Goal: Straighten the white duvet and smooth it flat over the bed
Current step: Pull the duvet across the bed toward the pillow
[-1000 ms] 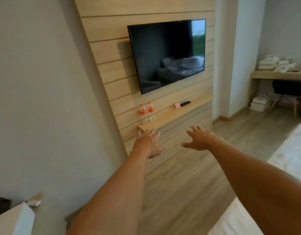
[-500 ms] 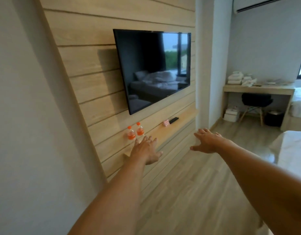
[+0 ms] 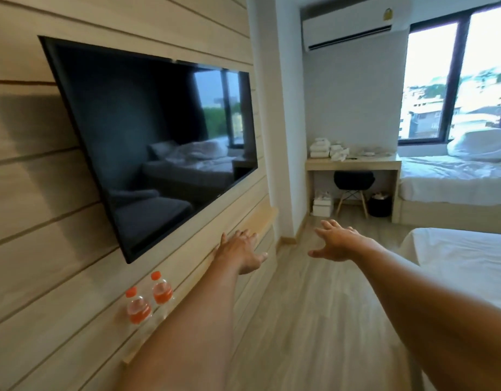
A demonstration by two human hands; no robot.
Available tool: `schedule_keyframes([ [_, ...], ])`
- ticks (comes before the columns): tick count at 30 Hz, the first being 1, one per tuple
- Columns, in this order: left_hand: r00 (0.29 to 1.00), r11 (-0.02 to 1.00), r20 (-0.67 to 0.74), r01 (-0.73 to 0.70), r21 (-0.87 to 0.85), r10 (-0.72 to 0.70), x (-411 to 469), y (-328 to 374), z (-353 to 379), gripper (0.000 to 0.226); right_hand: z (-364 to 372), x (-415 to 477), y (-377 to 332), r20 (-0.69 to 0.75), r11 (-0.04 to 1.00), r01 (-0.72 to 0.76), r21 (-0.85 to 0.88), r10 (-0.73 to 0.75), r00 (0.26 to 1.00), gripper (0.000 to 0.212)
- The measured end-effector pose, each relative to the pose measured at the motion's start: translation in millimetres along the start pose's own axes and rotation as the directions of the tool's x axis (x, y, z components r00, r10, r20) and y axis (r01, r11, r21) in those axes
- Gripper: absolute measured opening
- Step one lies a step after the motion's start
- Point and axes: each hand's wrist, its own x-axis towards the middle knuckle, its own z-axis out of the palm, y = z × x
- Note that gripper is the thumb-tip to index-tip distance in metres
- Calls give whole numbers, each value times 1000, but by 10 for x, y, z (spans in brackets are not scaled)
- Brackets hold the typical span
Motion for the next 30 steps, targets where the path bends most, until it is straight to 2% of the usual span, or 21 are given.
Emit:
schedule_keyframes([
  [4,994,994,-66,-96,-50,93,1131,72,-206,71,-173,854,494,-61,996,-89,11,90,994,82],
  [12,976,975,-74,-210,-67,205,3177,215,-98,74,-123,2217,1271,-40,971,-240,-8,239,970,85],
  [16,951,952,-129,-292,-88,280,4320,296,-38,74,-125,2948,1741,-63,938,-347,-10,346,936,85],
  [20,924,919,-94,-379,-109,370,5411,424,-71,76,-283,3520,2185,-11,889,-458,-16,458,889,87],
  [23,883,881,-147,-462,-102,446,6134,711,-257,76,-471,3891,2544,-65,857,-516,-11,514,855,85],
  [26,817,814,-147,-573,-100,557,6672,1090,-256,76,-490,4183,2912,-31,804,-594,-22,593,804,87],
  [30,773,773,-158,-630,-75,614,7508,1547,-184,76,-480,4665,3504,-46,754,-656,-33,654,755,89],
])
